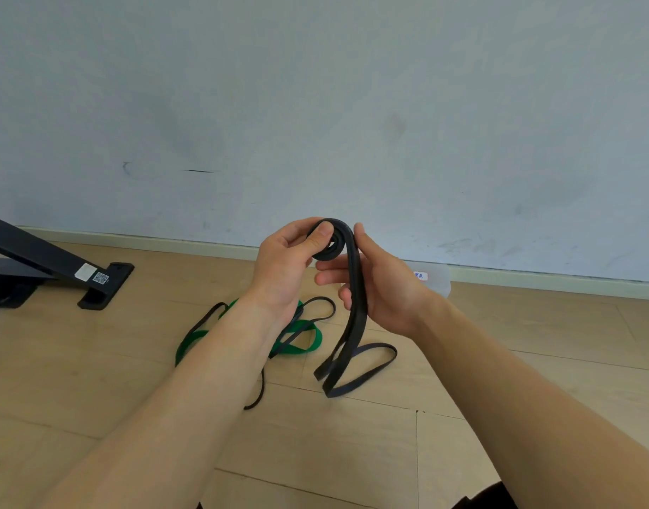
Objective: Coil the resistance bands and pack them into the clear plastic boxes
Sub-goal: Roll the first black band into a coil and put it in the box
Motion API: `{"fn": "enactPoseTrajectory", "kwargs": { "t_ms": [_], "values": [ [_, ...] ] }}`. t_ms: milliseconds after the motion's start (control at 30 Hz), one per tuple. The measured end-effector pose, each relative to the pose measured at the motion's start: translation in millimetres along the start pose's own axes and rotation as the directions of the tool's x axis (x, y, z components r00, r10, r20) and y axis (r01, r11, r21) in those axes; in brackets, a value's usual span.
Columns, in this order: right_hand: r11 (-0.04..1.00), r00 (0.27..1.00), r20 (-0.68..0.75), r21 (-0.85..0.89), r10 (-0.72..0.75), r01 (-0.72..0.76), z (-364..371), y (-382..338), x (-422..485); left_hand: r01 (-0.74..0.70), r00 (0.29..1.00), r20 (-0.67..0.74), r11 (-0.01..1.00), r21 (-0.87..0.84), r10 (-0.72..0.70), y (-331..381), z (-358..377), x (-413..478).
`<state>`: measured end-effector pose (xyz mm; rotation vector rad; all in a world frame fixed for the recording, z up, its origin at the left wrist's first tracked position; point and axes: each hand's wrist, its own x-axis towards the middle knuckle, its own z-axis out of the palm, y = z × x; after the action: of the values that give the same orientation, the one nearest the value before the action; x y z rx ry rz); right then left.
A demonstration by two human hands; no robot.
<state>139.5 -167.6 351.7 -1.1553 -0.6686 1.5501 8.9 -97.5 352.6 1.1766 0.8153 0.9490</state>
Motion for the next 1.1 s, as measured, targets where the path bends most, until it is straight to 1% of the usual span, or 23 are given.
{"fn": "enactPoseTrajectory", "kwargs": {
  "t_ms": [67,133,267,333,400,467,500,567,633,667,700,767,800,900,967,1033,1100],
  "values": [
    [0.999,0.998,0.059,0.039,0.005,-0.008,-2,-1,0,0.017,0.999,0.039,1.0,-0.018,-0.016,0,3,-1],
    [0.998,0.997,0.082,0.063,-0.003,-0.002,-4,-2,0,0.043,0.998,0.056,0.998,-0.054,-0.04,-1,6,-2],
    [0.996,0.997,0.071,0.084,-0.015,0.009,-7,0,1,0.088,0.993,0.095,0.988,-0.13,-0.076,-3,9,-4],
    [0.997,0.999,0.048,0.082,-0.006,0.002,-9,0,1,0.078,0.989,0.132,0.99,-0.121,-0.062,-3,8,-5],
    [0.998,1.0,0.023,0.055,0.014,-0.015,-11,-2,1,0.012,0.986,0.168,1.0,-0.027,-0.008,0,1,-1],
    [0.999,0.999,0.002,-0.002,0.042,-0.042,-14,-4,0,-0.07,0.973,0.23,0.987,0.144,0.035,6,-9,6],
    [0.997,0.998,-0.004,-0.045,0.058,-0.058,-14,-6,-1,-0.107,0.961,0.273,0.965,0.24,0.039,12,-14,9],
    [0.984,0.996,-0.009,-0.153,0.092,-0.093,-13,-7,-2,-0.196,0.932,0.362,0.87,0.452,0.022,24,-21,9],
    [0.956,0.992,-0.014,-0.266,0.124,-0.124,-12,-8,-3,-0.28,0.904,0.427,0.716,0.64,-0.029,33,-23,5],
    [0.94,0.99,-0.016,-0.31,0.142,-0.14,-11,-7,-2,-0.307,0.893,0.447,0.643,0.702,-0.062,35,-23,3],
    [0.927,0.987,-0.016,-0.341,0.162,-0.158,-11,-7,-2,-0.326,0.883,0.461,0.594,0.736,-0.087,36,-22,2],
    [0.913,0.981,-0.013,-0.363,0.193,-0.184,-12,-6,-2,-0.349,0.882,0.464,0.545,0.762,-0.083,34,-22,2],
    [0.912,0.981,-0.009,-0.367,0.195,-0.185,-12,-6,-2,-0.352,0.888,0.456,0.549,0.758,-0.061,32,-22,2],
    [0.92,0.987,0.008,-0.363,0.162,-0.148,-12,-8,-4,-0.333,0.905,0.424,0.642,0.691,0.012,28,-22,1],
    [0.936,0.992,-0.009,-0.329,0.128,-0.124,-14,-10,-4,-0.324,0.922,0.38,0.695,0.642,0.078,24,-22,2],
    [0.966,0.997,-0.031,-0.245,0.077,-0.082,-17,-9,-4,-0.269,0.952,0.281,0.78,0.566,0.125,20,-23,4],
    [0.987,1.0,-0.009,-0.16,0.024,-0.025,-19,-5,-3,-0.176,0.979,0.177,0.867,0.466,0.103,16,-22,5]
  ]
}}
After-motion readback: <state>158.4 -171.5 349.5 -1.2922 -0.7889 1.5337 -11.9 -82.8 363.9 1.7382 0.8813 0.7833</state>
